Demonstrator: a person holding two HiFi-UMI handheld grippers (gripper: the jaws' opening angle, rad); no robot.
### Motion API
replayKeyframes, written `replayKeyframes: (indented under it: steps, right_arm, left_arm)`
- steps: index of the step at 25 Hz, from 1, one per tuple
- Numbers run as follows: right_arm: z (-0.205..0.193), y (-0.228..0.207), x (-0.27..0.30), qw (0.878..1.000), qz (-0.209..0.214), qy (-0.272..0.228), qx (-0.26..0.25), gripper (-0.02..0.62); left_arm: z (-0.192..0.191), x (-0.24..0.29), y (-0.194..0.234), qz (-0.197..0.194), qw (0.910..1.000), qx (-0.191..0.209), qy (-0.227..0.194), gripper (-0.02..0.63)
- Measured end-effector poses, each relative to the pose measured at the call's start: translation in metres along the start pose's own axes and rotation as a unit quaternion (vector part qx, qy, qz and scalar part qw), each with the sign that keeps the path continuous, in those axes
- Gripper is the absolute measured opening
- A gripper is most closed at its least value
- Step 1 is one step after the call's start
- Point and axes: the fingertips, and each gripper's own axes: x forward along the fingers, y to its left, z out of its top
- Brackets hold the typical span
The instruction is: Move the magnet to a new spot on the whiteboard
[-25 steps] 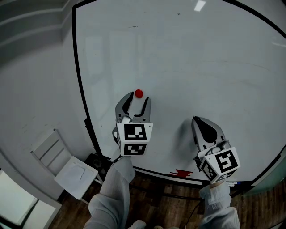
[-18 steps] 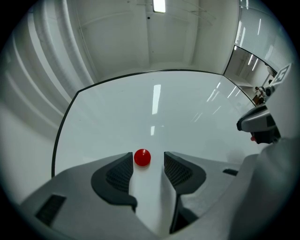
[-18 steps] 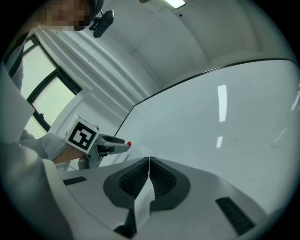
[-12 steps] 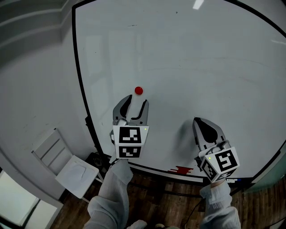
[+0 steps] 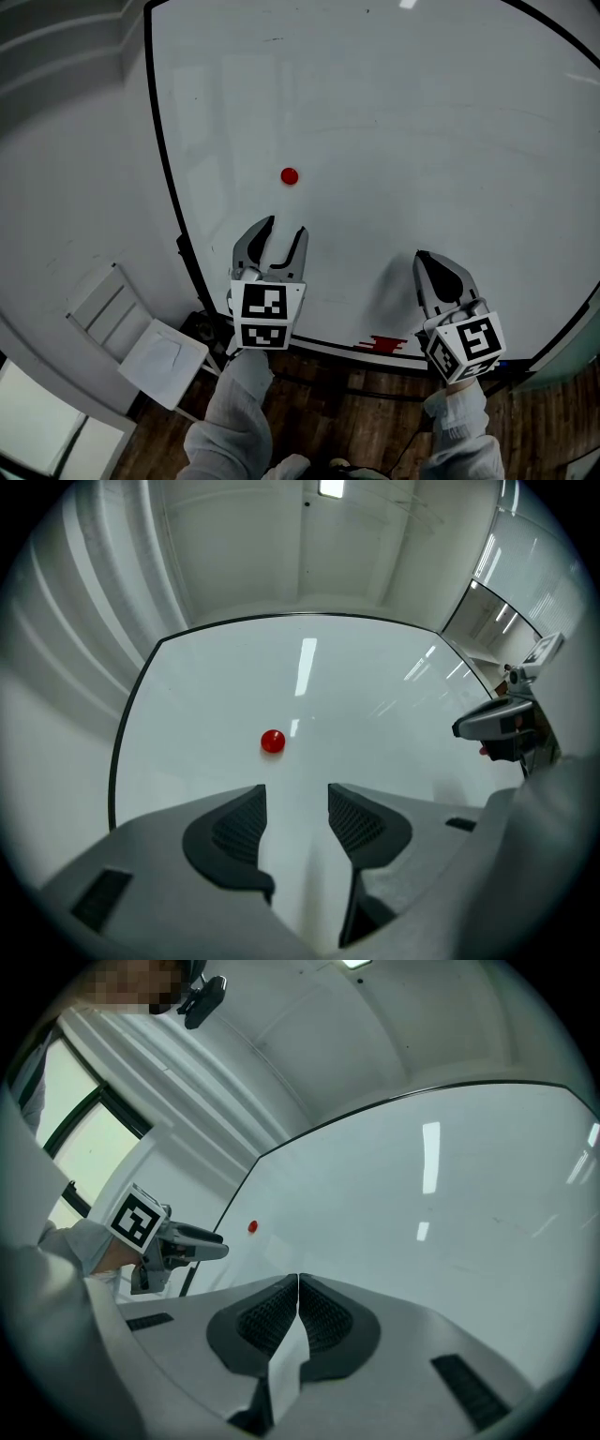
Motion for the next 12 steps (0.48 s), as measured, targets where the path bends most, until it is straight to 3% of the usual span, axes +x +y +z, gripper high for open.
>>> replayKeyframes:
  steps: [12]
  right_arm:
    - [-0.049,-0.012,-0.039,0.998,-0.027,0.046,0.023,0.028]
  left_arm:
    - [-0.043,-0.034,-0.035,-0.053,0.9971,-0.05,0.02,0.202]
